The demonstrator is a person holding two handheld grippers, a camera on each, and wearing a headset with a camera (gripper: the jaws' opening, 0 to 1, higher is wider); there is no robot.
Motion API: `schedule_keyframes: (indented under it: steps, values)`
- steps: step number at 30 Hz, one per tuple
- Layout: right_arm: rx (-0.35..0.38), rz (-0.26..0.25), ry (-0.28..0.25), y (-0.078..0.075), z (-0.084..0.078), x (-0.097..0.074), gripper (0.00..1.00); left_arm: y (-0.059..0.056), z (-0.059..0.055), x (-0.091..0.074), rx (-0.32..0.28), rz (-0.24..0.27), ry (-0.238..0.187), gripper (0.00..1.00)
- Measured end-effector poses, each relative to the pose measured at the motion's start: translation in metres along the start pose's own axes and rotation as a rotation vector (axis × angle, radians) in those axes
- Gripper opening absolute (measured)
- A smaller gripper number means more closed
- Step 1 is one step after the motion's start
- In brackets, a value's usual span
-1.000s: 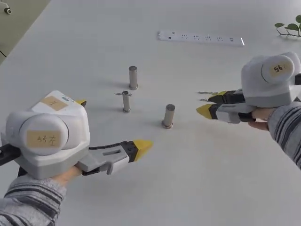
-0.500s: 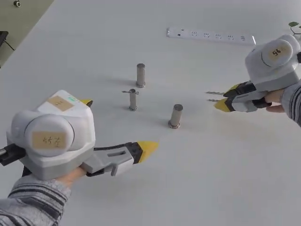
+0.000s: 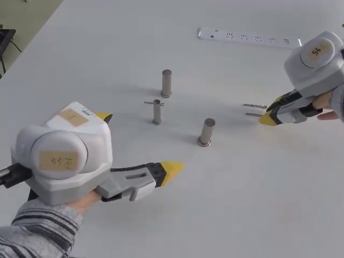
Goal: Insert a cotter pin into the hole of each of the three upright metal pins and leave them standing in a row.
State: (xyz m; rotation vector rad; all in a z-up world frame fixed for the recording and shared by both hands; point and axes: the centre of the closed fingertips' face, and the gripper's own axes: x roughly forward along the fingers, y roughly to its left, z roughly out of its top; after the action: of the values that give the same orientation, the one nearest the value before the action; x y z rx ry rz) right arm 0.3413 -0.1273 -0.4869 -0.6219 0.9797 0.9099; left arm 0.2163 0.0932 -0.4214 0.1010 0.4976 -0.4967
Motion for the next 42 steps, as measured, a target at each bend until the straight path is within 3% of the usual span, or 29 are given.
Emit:
schedule_keyframes:
  steps: [12,20,23,24,28,35,42]
  values:
    - [-0.008,0.029,0.039,-0.003,-0.002,0.002,0.05,-0.004,-0.002,0.000,-0.005,-0.002,0.009,0.92]
    - [-0.101,0.040,0.079,0.001,-0.003,0.002,0.00,0.000,-0.002,-0.001,-0.009,0.011,0.011,0.92]
    - [-0.147,0.029,0.095,0.000,-0.003,0.002,0.00,0.000,-0.003,-0.002,-0.011,0.008,0.016,0.92]
    - [-0.192,0.022,0.103,0.000,-0.003,0.002,0.00,-0.001,-0.003,-0.003,-0.011,0.006,0.020,0.92]
    - [-0.222,0.013,0.113,0.001,-0.003,0.002,0.00,-0.004,-0.002,-0.004,-0.006,-0.002,0.021,0.92]
    - [-0.279,-0.035,0.086,-0.002,-0.002,0.000,0.00,-0.006,-0.001,-0.006,-0.014,-0.009,0.025,0.91]
    - [-0.300,-0.071,0.019,0.000,0.004,-0.009,0.00,-0.014,-0.002,-0.010,-0.021,-0.038,0.031,0.85]
